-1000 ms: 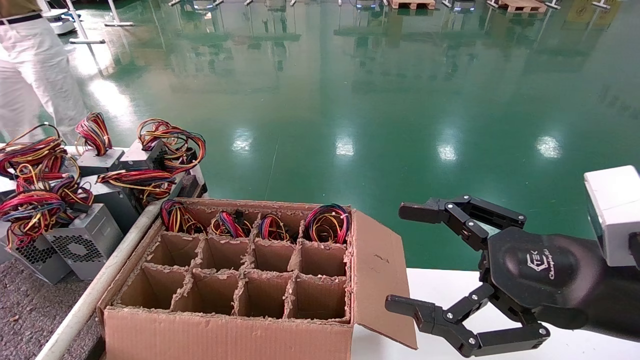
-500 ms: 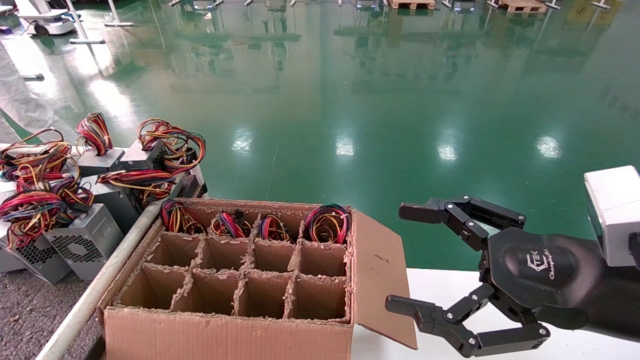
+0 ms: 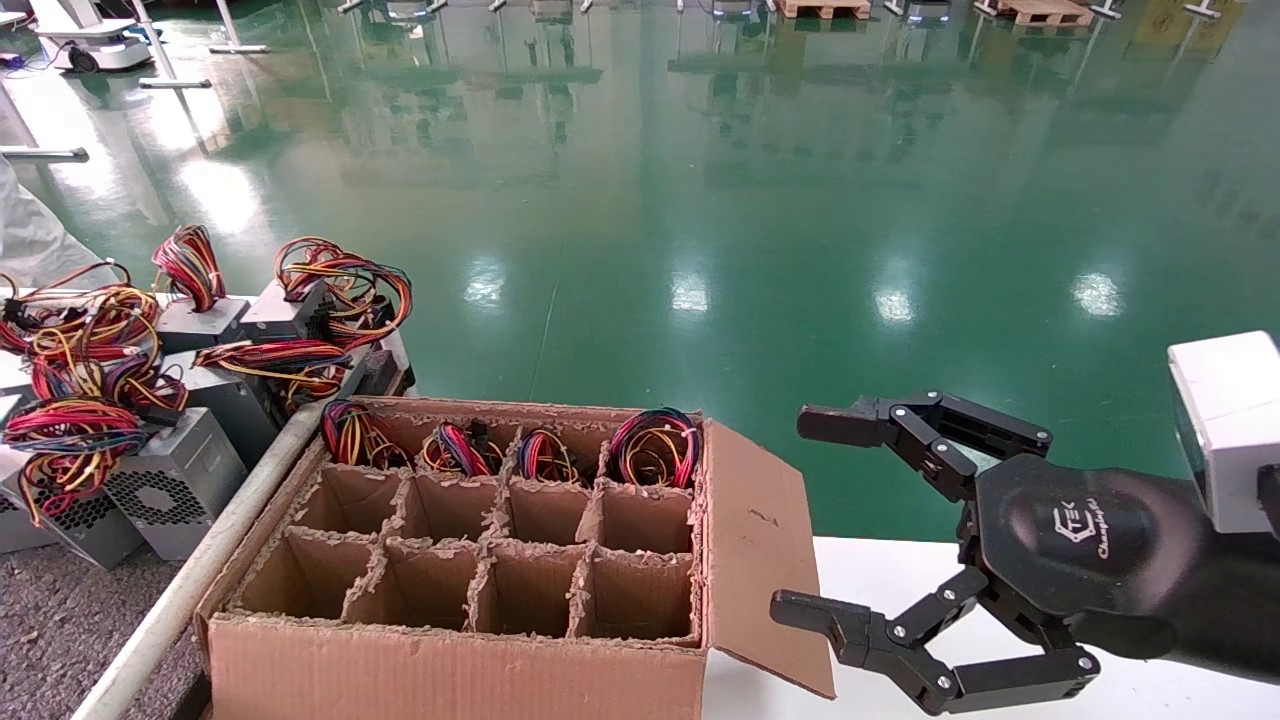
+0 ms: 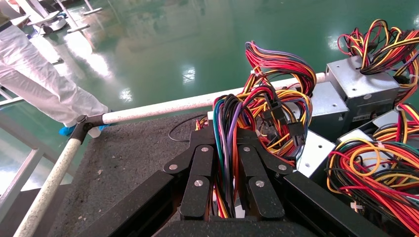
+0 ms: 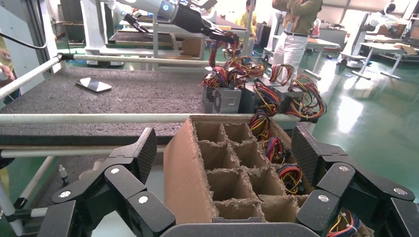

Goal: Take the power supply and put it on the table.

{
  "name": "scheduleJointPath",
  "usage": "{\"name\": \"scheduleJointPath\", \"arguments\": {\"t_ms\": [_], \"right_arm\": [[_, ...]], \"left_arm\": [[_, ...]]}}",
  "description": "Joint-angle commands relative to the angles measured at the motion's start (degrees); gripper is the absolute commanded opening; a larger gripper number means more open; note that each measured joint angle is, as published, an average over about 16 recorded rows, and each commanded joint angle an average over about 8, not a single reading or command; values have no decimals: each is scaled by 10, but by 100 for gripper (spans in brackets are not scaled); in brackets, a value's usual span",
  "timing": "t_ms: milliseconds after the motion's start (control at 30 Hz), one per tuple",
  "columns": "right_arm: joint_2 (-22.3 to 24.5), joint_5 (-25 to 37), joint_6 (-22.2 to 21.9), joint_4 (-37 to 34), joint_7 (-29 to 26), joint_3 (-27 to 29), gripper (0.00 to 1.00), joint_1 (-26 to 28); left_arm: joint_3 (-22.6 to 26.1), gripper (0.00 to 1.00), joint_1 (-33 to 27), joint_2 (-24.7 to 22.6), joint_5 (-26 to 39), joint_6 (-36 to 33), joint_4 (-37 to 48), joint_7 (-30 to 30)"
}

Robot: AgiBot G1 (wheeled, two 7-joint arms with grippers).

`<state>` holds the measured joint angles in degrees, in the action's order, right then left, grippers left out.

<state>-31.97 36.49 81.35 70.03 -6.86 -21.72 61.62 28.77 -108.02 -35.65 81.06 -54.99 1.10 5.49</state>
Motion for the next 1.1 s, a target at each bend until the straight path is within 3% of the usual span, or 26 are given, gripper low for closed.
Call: {"name": "scheduleJointPath", "arguments": {"t_ms": [33, 67, 100, 1100], "right_arm": [[0, 0, 0, 0, 0, 0, 100, 0], [0, 0, 0, 0, 0, 0, 100, 0], [0, 0, 0, 0, 0, 0, 100, 0], [0, 0, 0, 0, 0, 0, 100, 0]], "left_arm": [[-1, 90, 2, 1, -1, -5, -1, 0], [-1, 98, 2, 1, -1, -5, -1, 0], [0, 100, 2, 1, -1, -5, -1, 0], [4, 100, -1, 6, 7, -12, -2, 3]]}}
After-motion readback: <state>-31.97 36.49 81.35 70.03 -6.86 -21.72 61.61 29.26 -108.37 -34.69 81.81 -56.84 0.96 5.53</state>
